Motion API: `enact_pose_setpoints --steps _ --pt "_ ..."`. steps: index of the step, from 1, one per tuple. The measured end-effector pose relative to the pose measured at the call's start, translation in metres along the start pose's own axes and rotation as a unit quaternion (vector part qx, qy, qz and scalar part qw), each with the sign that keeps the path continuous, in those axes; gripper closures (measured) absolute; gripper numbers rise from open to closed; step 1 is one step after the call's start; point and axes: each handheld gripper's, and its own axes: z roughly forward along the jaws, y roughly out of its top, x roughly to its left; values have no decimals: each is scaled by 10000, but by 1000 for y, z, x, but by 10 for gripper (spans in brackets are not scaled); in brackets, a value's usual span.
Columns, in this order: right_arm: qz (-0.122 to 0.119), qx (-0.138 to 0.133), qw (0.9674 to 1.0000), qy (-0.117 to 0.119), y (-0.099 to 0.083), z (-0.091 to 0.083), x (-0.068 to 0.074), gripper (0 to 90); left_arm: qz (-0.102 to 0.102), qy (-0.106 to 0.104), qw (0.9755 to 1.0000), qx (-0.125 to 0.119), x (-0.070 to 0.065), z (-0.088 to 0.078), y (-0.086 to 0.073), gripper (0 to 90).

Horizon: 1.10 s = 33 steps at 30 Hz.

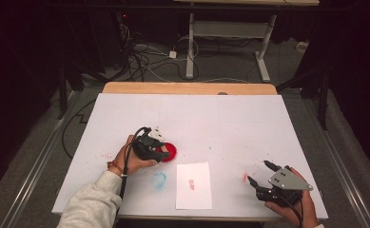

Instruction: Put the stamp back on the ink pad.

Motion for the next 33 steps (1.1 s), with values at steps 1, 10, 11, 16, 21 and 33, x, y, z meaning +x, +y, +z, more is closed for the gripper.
enact_pose_setpoints --steps 1,10,11,16,21,33 --pt "19 3 10000 -1 0 0 0 276 -2 1 10000 -18 0 0 0 530" --pt "10 -11 10000 4 0 -1 0 274 -36 105 9999 -109 0 -3 0 476" --pt "4 -16 10000 8 0 -1 0 273 -22 104 9999 -131 -1 -3 0 470" --pt "6 -35 10000 19 0 -1 0 272 11 184 9993 -339 -2 -10 0 452" --pt "7 -72 10000 22 2 -2 1 272 88 272 9979 -574 -5 -16 0 422" --pt "-7 -206 9998 17 6 -6 3 275 287 683 9922 -1005 -14 -25 2 306"
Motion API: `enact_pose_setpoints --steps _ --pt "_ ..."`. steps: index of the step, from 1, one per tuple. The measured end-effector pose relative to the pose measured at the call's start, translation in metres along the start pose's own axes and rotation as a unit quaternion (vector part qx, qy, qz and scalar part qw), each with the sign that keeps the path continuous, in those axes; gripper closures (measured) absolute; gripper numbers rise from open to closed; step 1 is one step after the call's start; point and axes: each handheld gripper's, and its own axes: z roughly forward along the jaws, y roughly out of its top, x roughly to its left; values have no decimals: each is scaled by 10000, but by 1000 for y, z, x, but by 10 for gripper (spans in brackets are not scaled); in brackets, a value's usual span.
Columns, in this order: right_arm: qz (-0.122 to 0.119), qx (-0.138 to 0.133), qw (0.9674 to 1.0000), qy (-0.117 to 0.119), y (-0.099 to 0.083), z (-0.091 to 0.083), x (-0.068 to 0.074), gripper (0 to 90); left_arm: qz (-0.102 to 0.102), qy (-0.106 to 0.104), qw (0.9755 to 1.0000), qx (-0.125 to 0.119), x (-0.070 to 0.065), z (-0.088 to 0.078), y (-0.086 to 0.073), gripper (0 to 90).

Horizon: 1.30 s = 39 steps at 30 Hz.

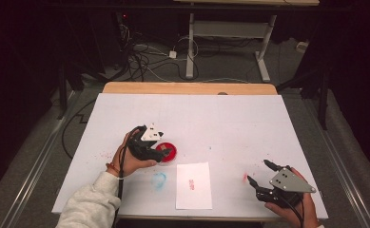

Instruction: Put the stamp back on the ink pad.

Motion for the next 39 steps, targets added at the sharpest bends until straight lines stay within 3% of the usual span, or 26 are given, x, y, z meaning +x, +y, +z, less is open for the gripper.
enact_pose_setpoints --steps 4,12,27,36,39 --pt "-6 16 10000 11 0 1 1 274 62 141 9992 -356 -5 -4 1 249" --pt "9 5 10000 31 0 0 1 274 161 410 9964 -722 -11 -12 2 197" --pt "22 -40 10000 55 1 0 2 273 433 803 9920 -873 -25 -25 3 182" --pt "38 -47 10000 49 2 0 2 273 541 850 9908 -906 -32 -34 2 181" --pt "34 -47 10000 42 2 -1 2 273 559 956 9900 -878 -34 -37 0 181"
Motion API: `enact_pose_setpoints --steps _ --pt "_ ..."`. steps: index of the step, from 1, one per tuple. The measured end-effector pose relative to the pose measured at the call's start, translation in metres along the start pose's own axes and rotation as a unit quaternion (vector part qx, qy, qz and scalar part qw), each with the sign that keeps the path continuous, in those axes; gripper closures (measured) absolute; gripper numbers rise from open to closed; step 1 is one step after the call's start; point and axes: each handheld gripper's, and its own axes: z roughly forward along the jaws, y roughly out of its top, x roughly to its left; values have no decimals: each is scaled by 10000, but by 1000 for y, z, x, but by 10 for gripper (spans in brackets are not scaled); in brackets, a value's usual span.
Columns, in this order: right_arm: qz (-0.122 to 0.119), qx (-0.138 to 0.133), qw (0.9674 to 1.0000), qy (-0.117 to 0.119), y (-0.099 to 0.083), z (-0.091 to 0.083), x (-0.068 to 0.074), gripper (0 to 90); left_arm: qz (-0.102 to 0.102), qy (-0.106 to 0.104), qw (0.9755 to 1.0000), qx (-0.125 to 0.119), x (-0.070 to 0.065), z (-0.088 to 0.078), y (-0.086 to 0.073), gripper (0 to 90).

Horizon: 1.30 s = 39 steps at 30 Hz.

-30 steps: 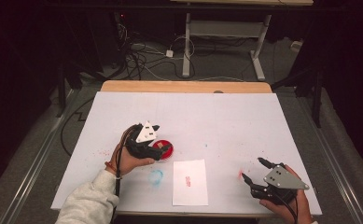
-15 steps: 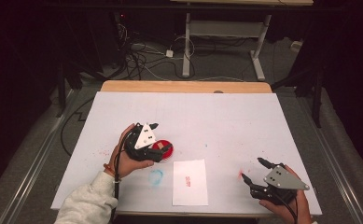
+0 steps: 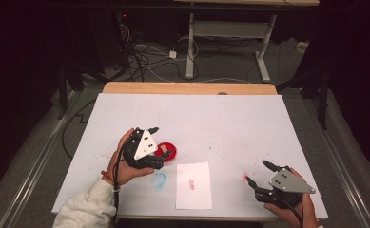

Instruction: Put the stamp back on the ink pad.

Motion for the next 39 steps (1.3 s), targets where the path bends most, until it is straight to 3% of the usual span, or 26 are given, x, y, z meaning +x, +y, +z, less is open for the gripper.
enact_pose_setpoints --steps 6,18,32,39 --pt "0 3 10000 -22 -1 0 -1 272 -54 123 9999 -108 -4 -9 -3 169" --pt "15 -17 10000 -54 -1 -1 -3 273 -28 151 9998 -153 -10 -24 -15 168" --pt "32 -70 9999 -137 0 -1 -4 270 -22 342 9994 39 -13 -35 -41 168" --pt "33 -61 9998 -160 -1 0 -4 269 -30 320 9994 118 -16 -37 -56 169"
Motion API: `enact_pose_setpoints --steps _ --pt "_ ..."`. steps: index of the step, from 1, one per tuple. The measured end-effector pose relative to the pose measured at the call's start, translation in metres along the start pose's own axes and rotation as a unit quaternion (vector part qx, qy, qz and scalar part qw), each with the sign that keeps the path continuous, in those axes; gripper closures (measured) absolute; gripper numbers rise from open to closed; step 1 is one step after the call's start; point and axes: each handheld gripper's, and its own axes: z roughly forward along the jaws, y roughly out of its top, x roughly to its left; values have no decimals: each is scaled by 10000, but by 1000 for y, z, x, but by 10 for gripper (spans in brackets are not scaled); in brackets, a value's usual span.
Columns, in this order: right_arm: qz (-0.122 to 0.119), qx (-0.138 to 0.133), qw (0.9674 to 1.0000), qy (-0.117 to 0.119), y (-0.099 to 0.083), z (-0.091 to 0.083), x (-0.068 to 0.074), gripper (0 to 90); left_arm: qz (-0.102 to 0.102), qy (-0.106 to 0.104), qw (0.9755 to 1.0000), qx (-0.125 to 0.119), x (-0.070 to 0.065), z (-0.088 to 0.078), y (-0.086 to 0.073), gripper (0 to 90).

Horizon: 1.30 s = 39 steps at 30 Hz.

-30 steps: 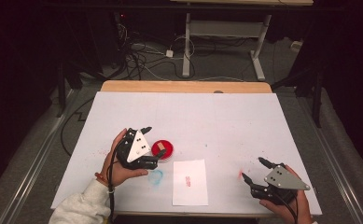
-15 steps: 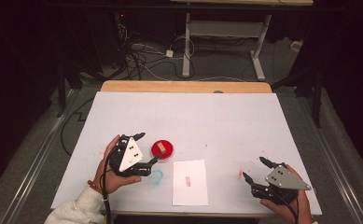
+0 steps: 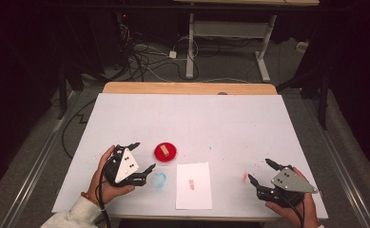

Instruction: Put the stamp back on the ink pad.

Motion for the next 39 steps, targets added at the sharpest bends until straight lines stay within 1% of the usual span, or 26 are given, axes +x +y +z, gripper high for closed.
enact_pose_setpoints --steps 3,6,10,12,15,18,19,21,23,24,26,28,35,37,39 --pt "6 14 10000 -24 -1 0 -1 269 -12 -10 10000 19 -1 -2 -6 169" --pt "48 11 10000 -61 -1 0 -2 269 -121 -53 9999 45 -1 -5 -14 169" --pt "46 38 9999 -82 -1 1 -2 269 -209 -74 9996 179 1 -7 -24 170" --pt "54 35 9999 -81 -1 2 -3 269 -305 -124 9992 220 2 -8 -29 170" --pt "52 16 10000 -68 0 3 -2 268 -343 -137 9988 318 2 -11 -37 170" --pt "57 35 10000 -66 -1 4 -3 268 -353 -121 9982 465 2 -14 -46 169" --pt "56 35 10000 -67 -1 4 -3 268 -398 -141 9979 499 2 -15 -49 170" --pt "72 21 9999 -67 -1 4 -4 268 -425 -122 9976 540 3 -17 -53 170" --pt "57 23 10000 -63 -1 4 -4 268 -520 -133 9971 534 4 -18 -54 169" --pt "62 22 10000 -63 -1 5 -4 268 -531 -137 9971 535 3 -18 -55 170" --pt "25 11 10000 -62 0 4 -4 268 -518 -141 9970 554 2 -17 -55 170" --pt "45 -15 10000 -73 1 4 -5 268 -461 -135 9972 573 0 -17 -54 170" --pt "-46 -5 10000 -87 2 5 -4 268 -409 -134 9976 534 -1 -18 -52 170" --pt "-20 -49 9999 -107 3 3 -4 268 -426 -125 9978 493 -1 -20 -52 170" --pt "-24 -35 9999 -110 3 3 -3 268 -454 -136 9978 468 -1 -20 -52 170"
